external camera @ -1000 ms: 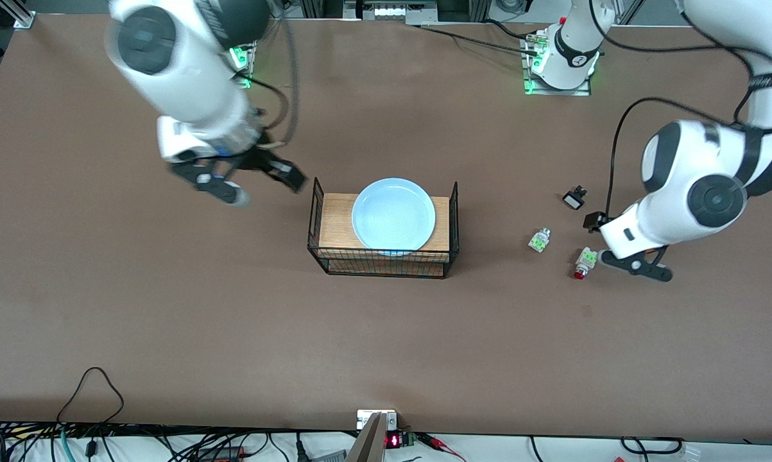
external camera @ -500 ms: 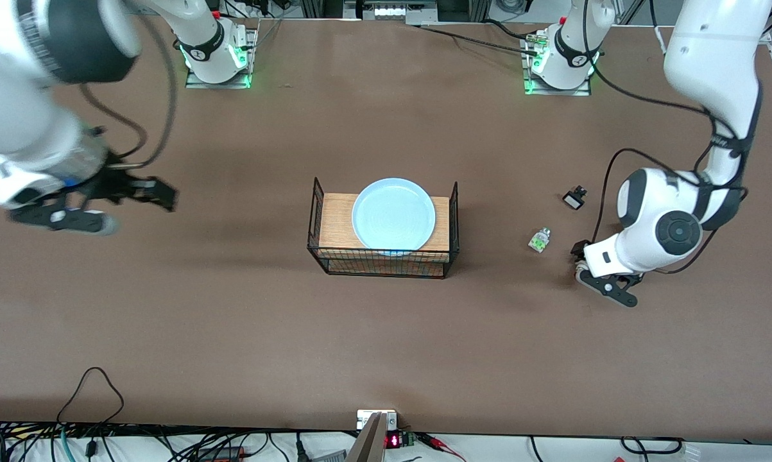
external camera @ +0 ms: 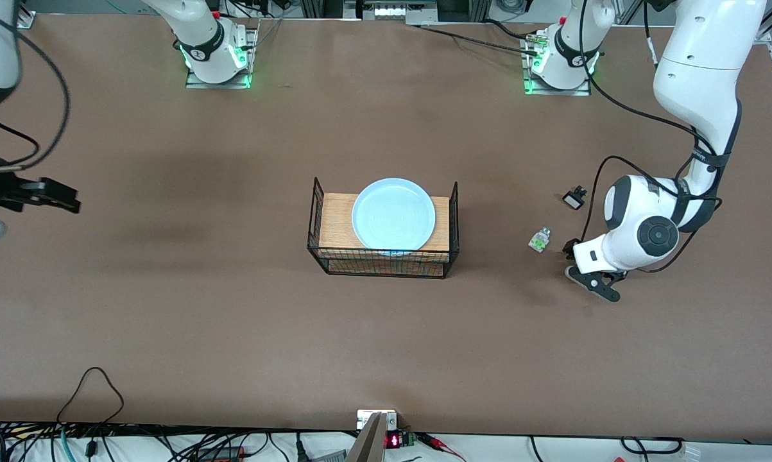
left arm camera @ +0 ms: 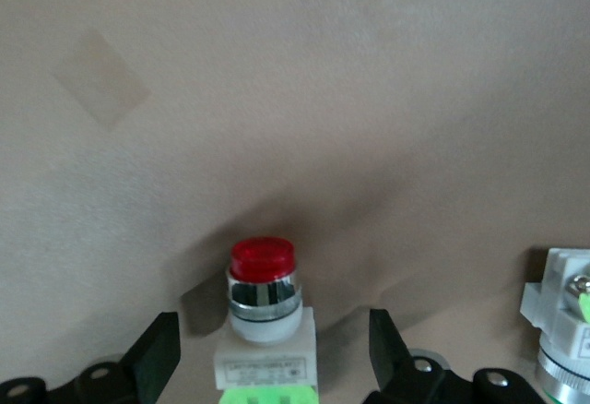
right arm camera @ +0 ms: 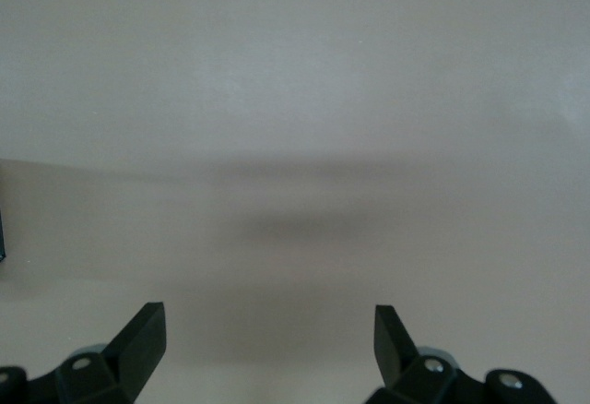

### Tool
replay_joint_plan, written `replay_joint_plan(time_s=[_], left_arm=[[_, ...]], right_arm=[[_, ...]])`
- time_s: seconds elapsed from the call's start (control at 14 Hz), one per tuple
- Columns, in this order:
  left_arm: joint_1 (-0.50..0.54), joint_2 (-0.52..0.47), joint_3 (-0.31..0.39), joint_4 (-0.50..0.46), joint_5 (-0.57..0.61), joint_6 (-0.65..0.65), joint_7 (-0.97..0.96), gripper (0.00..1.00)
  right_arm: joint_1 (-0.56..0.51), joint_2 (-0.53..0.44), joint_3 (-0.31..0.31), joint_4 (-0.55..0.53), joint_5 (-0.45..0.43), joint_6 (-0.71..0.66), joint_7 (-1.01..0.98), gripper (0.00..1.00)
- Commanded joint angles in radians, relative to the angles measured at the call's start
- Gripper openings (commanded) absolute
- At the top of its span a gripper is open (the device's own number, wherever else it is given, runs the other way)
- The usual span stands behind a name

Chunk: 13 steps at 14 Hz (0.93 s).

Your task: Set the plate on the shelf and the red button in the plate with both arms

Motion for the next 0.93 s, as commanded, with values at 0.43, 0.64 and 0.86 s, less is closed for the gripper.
replay_joint_plan(time_s=[0.43,0.64,0.86], left_arm=[[-0.008,-0.098,-0.033,0.05,0.021,-0.167,0.015,0.09],[-0.006,-0.116,-0.073,0.169,0.01,-0.298,0.007,0.09],[-0.006,-0.121,-0.127,0.335,-0.04,-0.507,-0.028,0.09]], right_arm=[[-0.084,-0.165,0.113,-0.23,0.007,0.106,0.01,1.0],[-0.087,-0.235,0.11,-0.319,0.007,0.126,0.034,1.0],[-0.084,-0.233,0.115,-0.276,0.005,0.064,0.036,1.0]])
